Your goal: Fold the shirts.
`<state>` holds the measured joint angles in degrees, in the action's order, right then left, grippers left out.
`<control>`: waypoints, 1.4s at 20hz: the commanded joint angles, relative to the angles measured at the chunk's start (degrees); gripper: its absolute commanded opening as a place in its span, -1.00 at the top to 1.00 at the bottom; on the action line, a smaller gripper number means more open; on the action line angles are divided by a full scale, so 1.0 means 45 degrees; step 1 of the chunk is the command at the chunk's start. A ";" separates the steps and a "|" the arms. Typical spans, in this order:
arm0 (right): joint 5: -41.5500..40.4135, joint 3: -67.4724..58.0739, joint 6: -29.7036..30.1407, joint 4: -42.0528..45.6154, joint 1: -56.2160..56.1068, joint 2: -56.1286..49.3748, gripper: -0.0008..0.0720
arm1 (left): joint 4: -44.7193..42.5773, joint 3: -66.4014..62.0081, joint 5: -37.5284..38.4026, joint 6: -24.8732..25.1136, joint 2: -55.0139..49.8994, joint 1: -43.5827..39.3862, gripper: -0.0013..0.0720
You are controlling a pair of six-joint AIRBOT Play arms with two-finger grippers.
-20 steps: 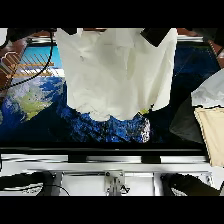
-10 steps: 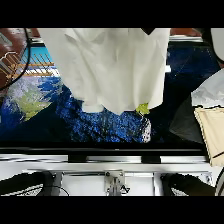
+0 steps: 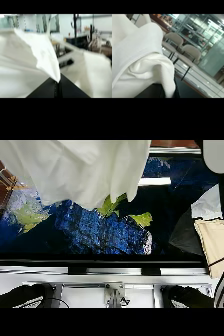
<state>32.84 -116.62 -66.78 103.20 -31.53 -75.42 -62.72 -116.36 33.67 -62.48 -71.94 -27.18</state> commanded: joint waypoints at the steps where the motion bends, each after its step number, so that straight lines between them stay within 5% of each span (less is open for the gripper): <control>1: 0.0491 -0.0010 -0.0413 0.1083 -0.0015 0.0306 0.68 | -0.2045 0.0010 0.2773 -0.1200 0.0165 0.0423 0.83; 4: 0.1564 -0.0005 -0.2079 0.1107 -0.0019 0.0311 0.69 | -0.1603 0.0019 0.2506 -0.2254 0.0131 0.0248 0.83; 8: 0.1511 -0.0005 -0.2040 0.0131 -0.0024 -0.0107 0.69 | -0.0685 0.0019 0.2535 -0.2249 -0.0525 -0.1044 0.83; 11: 0.1666 -0.0010 -0.2011 0.1545 -0.0019 0.0010 0.69 | -0.1297 0.0005 0.2477 -0.2123 -0.0525 -0.1044 0.81; 12: 0.1773 -0.0010 -0.2011 0.1953 -0.0019 0.0092 0.69 | -0.1627 0.0000 0.2414 -0.2123 -0.0374 -0.0855 0.64; 14: 0.1977 -0.0010 -0.1982 0.2195 -0.0019 0.0219 0.69 | -0.2093 0.0005 0.2390 -0.2132 0.0083 -0.0330 -0.10; 15: 0.2040 -0.0010 -0.1909 0.2171 -0.0019 0.0238 0.69 | -0.2225 0.0005 0.2385 -0.2132 0.0335 -0.0063 -0.27; 18: 0.2055 -0.0010 -0.1321 0.1564 -0.0029 0.0233 0.69 | -0.2414 0.0005 0.2035 -0.2132 0.1171 0.0665 -0.33; 22: 0.2059 -0.0010 0.0831 -0.0549 -0.0029 0.0175 0.69 | -0.2424 0.0005 -0.0831 -0.2118 0.1292 0.0641 -0.33; 26: 0.2822 -0.0010 0.2681 -0.2361 -0.0029 -0.0015 0.69 | -0.2453 0.0005 -0.1146 -0.1214 0.0534 0.0597 -0.75; 28: 0.3206 -0.0005 0.3041 -0.2613 -0.0029 -0.0121 0.69 | -0.2453 0.0005 -0.1132 -0.1219 0.0136 0.0500 -0.75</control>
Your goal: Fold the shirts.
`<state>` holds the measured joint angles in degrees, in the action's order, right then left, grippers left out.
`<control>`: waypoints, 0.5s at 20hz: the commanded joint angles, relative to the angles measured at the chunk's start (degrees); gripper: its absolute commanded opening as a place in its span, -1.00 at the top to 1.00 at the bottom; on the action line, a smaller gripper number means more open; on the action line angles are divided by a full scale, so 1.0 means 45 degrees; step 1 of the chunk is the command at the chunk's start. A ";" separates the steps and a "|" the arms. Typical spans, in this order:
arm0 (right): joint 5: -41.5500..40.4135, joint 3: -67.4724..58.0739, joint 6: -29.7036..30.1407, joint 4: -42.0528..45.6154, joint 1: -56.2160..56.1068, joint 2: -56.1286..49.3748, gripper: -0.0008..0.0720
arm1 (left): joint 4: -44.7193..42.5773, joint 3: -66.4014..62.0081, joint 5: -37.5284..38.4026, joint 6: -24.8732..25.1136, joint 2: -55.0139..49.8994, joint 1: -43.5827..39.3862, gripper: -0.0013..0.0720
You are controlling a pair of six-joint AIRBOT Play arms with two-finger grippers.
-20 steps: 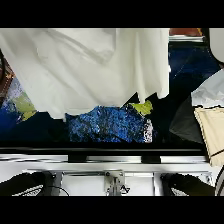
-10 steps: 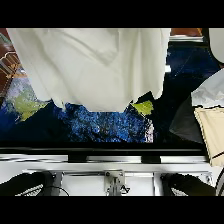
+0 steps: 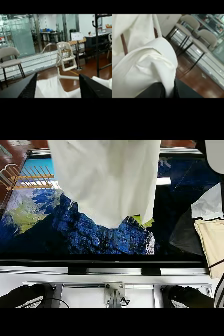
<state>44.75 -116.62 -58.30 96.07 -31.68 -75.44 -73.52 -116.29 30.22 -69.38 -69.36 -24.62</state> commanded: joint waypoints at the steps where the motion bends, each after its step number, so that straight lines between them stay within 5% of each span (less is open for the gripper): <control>1: 0.0549 -0.0010 0.1938 -0.1467 0.0005 -0.0155 0.69 | -0.0053 -0.0010 -0.0369 0.0321 -0.0631 -0.0087 -0.75; 3: 0.0253 -0.0010 0.3172 -0.2375 0.0005 -0.0170 0.69 | -0.0058 -0.0010 -0.0374 0.0316 -0.1083 -0.0053 -0.75; 10: -0.0253 -0.0010 0.3716 -0.2623 0.0000 -0.0170 0.70 | -0.0058 -0.0010 -0.0515 0.0316 -0.2176 0.0034 -0.74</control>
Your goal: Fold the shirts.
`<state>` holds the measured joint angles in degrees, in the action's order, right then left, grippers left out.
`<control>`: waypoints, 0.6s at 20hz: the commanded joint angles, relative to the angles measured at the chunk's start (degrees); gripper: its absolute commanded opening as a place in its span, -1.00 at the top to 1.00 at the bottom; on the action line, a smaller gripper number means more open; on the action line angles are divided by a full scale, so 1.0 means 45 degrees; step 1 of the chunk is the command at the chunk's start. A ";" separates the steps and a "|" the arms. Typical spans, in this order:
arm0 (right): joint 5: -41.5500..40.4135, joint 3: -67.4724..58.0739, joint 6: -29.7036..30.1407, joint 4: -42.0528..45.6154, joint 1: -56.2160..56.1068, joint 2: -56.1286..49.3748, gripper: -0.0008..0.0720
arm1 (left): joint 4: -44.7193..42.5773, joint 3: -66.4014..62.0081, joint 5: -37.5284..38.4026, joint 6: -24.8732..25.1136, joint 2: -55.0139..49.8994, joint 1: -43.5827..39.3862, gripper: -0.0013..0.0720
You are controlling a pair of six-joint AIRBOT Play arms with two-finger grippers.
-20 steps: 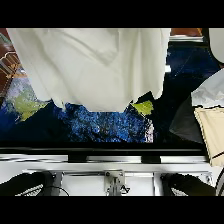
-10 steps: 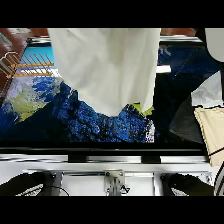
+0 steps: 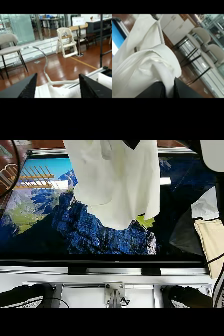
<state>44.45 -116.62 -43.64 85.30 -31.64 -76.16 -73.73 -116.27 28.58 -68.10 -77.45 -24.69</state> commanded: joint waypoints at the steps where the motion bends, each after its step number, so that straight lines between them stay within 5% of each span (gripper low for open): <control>1: -0.0272 -0.0010 0.0500 -0.0287 -0.0010 -0.0010 0.70 | -0.0010 -0.0015 -0.0403 0.0024 -0.0466 0.0117 -0.74; 12: -0.1336 -0.0010 0.1088 0.1195 -0.1817 -0.0005 0.70 | -0.0005 -0.0015 -0.1219 -0.0165 -0.0578 0.0738 -0.66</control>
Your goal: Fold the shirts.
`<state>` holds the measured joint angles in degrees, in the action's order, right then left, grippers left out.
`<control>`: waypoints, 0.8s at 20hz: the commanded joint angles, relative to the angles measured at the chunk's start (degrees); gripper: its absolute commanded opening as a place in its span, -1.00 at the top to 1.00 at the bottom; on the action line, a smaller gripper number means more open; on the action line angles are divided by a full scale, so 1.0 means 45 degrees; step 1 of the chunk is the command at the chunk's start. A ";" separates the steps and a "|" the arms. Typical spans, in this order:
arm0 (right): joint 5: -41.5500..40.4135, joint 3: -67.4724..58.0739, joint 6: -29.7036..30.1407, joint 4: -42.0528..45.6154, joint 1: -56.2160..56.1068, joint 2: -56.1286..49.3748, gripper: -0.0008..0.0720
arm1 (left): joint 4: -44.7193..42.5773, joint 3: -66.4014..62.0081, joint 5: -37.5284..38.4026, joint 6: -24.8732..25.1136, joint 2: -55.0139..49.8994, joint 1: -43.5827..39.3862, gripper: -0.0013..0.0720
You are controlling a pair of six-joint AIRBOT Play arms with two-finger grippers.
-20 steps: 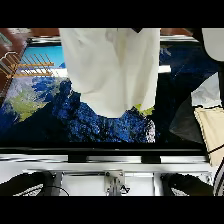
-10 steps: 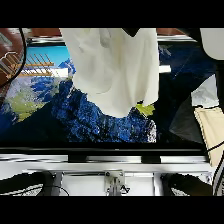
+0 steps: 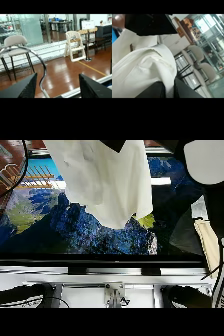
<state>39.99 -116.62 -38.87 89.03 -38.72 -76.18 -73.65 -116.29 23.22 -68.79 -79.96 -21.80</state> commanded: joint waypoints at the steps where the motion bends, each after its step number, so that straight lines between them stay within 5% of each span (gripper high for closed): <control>1: -0.0364 -0.0010 0.0029 0.0359 -0.0243 0.0000 0.70 | -0.0024 -0.0010 -0.0019 -0.0010 -0.0019 0.0180 -0.44; 4: -0.0355 -0.0010 -0.0015 0.0374 -0.0243 -0.0005 0.70 | -0.0019 -0.0010 -0.0034 -0.0010 -0.0010 0.0393 0.63; 5: -0.0350 -0.0010 -0.0029 0.0418 -0.0243 -0.0005 0.70 | -0.0015 -0.0010 -0.0053 -0.0015 -0.0005 0.0423 0.82; 9: -0.0267 -0.0010 -0.1064 0.1297 -0.0219 -0.0005 0.66 | 0.0015 -0.0010 -0.0597 -0.0010 0.0078 0.0427 0.83; 10: -0.0170 -0.0010 -0.1379 0.1511 -0.0214 -0.0005 0.36 | 0.0015 -0.0010 -0.1001 -0.0010 0.0078 0.0457 0.83; 11: 0.0126 -0.0010 -0.1991 0.2021 -0.0214 -0.0005 -0.37 | 0.0015 -0.0010 -0.1258 -0.0010 0.0087 0.0491 0.83; 12: 0.0442 -0.0010 -0.2749 0.2662 -0.0219 -0.0005 -0.61 | 0.0015 -0.0010 -0.1302 -0.0010 0.0107 0.0544 0.83; 16: 0.1540 -0.0010 -0.5348 0.4357 -0.0214 0.0078 -0.62 | 0.0015 -0.0010 -0.1234 -0.0005 0.0238 0.0879 0.83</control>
<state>42.46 -116.66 -53.28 102.26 -39.72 -76.05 -73.95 -116.29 18.61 -68.53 -79.33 -18.79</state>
